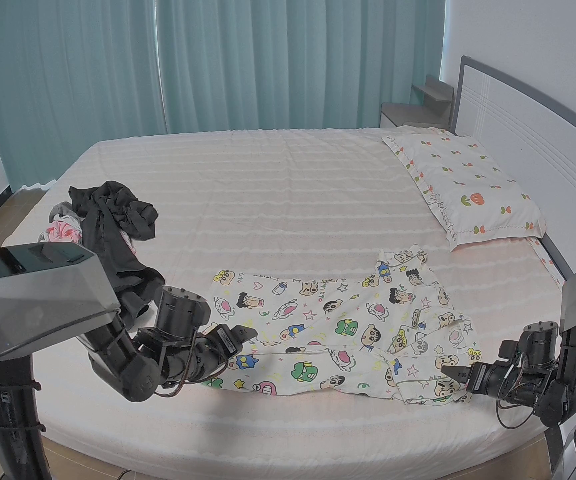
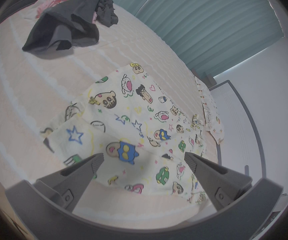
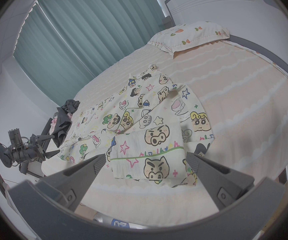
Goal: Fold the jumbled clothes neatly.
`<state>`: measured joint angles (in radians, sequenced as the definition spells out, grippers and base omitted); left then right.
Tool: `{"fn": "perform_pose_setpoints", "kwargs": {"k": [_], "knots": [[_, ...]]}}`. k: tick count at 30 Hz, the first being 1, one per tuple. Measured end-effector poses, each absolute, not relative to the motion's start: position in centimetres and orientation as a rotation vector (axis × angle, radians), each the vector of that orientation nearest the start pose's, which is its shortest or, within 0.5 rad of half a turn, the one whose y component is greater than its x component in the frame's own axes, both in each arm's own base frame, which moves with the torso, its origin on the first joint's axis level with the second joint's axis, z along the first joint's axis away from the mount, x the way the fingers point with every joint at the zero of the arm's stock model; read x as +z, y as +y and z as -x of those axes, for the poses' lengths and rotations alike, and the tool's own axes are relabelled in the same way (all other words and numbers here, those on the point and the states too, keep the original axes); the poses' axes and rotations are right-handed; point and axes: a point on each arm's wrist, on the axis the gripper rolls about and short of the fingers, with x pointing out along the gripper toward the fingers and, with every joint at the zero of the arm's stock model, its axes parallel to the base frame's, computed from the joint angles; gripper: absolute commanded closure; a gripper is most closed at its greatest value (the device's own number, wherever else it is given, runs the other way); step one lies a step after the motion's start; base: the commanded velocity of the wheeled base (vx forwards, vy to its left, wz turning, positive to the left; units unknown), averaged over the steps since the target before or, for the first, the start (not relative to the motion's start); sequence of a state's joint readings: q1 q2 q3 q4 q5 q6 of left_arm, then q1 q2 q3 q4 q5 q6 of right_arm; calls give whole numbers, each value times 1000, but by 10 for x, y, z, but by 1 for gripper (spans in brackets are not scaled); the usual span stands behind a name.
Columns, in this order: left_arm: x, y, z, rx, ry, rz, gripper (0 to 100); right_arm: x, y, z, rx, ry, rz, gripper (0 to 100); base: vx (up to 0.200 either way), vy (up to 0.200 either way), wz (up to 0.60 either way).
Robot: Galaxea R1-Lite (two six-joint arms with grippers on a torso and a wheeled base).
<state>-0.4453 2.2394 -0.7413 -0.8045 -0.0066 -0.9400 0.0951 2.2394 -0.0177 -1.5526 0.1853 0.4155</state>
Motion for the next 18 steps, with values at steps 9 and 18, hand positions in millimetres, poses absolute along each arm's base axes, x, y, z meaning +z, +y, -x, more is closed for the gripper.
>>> {"fn": "perform_pose_setpoints", "kwargs": {"k": [9, 18], "knots": [[-25, -176, -335, -49, 808, 569, 0, -12, 26, -219, 130, 715, -429, 0, 0, 0, 0], [-37, -182, -339, -50, 812, 531, 0, -12, 26, -219, 130, 715, -429, 0, 0, 0, 0]]}}
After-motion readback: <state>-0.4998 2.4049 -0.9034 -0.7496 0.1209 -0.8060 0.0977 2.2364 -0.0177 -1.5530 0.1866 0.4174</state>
